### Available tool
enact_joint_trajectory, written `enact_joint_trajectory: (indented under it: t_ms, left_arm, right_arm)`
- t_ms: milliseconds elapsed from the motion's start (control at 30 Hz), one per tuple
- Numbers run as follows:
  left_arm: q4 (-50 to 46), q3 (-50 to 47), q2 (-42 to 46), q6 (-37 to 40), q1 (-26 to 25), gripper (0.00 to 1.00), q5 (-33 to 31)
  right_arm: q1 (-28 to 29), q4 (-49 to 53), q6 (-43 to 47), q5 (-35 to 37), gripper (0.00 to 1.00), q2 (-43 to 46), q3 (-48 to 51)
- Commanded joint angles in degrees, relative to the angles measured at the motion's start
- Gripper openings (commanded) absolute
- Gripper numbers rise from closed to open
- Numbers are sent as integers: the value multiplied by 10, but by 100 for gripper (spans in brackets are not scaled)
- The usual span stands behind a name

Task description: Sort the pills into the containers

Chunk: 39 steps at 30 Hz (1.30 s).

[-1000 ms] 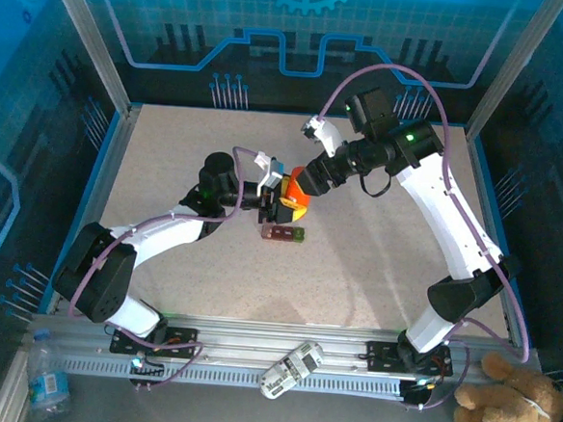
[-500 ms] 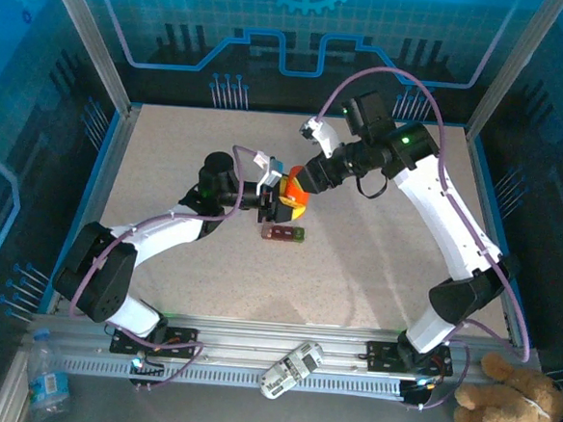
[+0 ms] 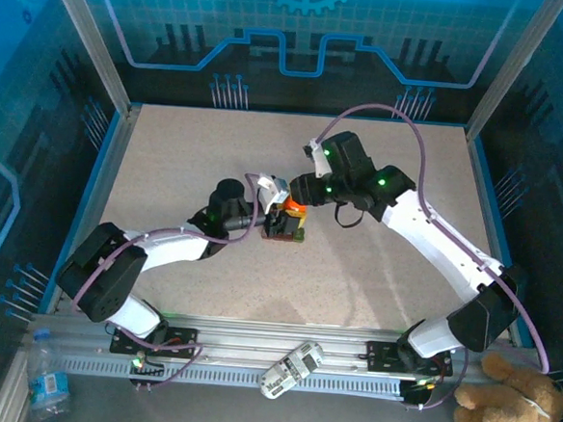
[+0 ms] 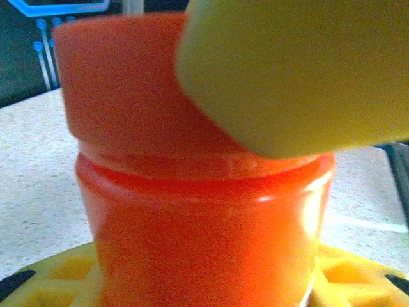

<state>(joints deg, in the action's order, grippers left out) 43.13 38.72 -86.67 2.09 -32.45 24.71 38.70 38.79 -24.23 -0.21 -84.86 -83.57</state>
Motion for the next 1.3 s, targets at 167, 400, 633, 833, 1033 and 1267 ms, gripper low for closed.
enact_joint_trajectory:
  t_ms: [167, 400, 633, 833, 1033, 1267]
  left_arm:
    - [180, 27, 6, 16, -18, 0, -48]
    - [164, 29, 12, -11, 6, 0, 0]
    - [109, 56, 27, -44, 45, 0, 165]
    - [52, 94, 22, -74, 55, 0, 279]
    - [26, 106, 18, -72, 55, 0, 300]
    - [16, 107, 18, -68, 55, 0, 302]
  right_arm:
    - [-15, -19, -41, -54, 50, 6, 5]
    - [-112, 19, 40, -203, 87, 86, -14]
    - [-160, 129, 193, -309, 91, 95, -70]
    - [-123, 217, 289, -265, 93, 27, -164]
    - [-85, 261, 320, -218, 93, -26, -241]
    - [-72, 270, 320, -209, 87, -50, -270]
